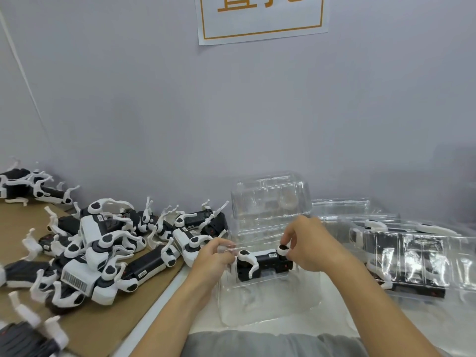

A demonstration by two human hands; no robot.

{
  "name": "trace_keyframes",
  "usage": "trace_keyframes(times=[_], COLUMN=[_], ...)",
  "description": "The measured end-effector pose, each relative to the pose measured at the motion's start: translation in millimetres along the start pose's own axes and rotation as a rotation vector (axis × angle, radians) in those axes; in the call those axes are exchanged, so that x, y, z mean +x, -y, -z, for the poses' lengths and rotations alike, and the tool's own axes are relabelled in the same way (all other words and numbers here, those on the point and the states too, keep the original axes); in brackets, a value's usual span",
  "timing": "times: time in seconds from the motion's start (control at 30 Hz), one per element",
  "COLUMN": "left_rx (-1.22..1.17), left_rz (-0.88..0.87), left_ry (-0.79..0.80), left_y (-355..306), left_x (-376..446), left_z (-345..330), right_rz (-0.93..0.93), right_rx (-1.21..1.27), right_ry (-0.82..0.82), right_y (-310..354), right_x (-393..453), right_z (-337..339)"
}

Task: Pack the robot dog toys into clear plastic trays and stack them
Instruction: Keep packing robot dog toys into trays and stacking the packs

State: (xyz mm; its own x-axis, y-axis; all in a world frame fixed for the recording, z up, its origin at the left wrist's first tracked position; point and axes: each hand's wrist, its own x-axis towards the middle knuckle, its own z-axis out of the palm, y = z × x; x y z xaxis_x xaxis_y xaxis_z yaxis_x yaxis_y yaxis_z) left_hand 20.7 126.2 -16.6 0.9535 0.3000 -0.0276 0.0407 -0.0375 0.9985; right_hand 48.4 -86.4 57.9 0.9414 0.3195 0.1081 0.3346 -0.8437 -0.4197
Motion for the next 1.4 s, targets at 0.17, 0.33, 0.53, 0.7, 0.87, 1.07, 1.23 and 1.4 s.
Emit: trace_keyframes(times=[0.17,0.33,0.53,0.7,0.87,1.07,1.23,1.4], left_rx=[-0.019,-0.003,-0.007,0.004,0.014,0.079,0.462,0.828], left_rz=[-0.009,-0.001,0.002,-0.011,-0.021,-0.056,-0.349,-0.688], left_ry=[-0.03,-0.032,-0.04,-0.026,-0.031,-0.03,-0.073,0.01], left_y=[-1.0,-2.4,-3.5,-3.1,-10.7,-13.6,-23.0,-55.5], left_x=[-2.8,-4.6,-6.6,-7.7,-15.3,-14.5,-15.2,-33.6], left_z=[-2.9,-3.4,-2.8,-2.2,-6.4,-3.2,6.4,-7.2], right_rz=[-0.009,0.026,0.202,0.356,0.345,0.333,0.192,0.057], right_rx=[0.002,0.003,0.077,0.146,0.177,0.244,0.214,0.029], right_ry=[0.008,0.02,-0.029,0.056,0.024,0.085,-0.117,-0.059], right_y=[2.3,-1.1,20.4,41.3,35.7,28.9,10.2,-4.9], right_x=[-0.3,0.7,-4.6,-7.9,-3.7,-0.1,5.4,7.6], right_z=[1.1,0.8,-7.2,-34.0,-39.4,-27.6,-14.3,-10.3])
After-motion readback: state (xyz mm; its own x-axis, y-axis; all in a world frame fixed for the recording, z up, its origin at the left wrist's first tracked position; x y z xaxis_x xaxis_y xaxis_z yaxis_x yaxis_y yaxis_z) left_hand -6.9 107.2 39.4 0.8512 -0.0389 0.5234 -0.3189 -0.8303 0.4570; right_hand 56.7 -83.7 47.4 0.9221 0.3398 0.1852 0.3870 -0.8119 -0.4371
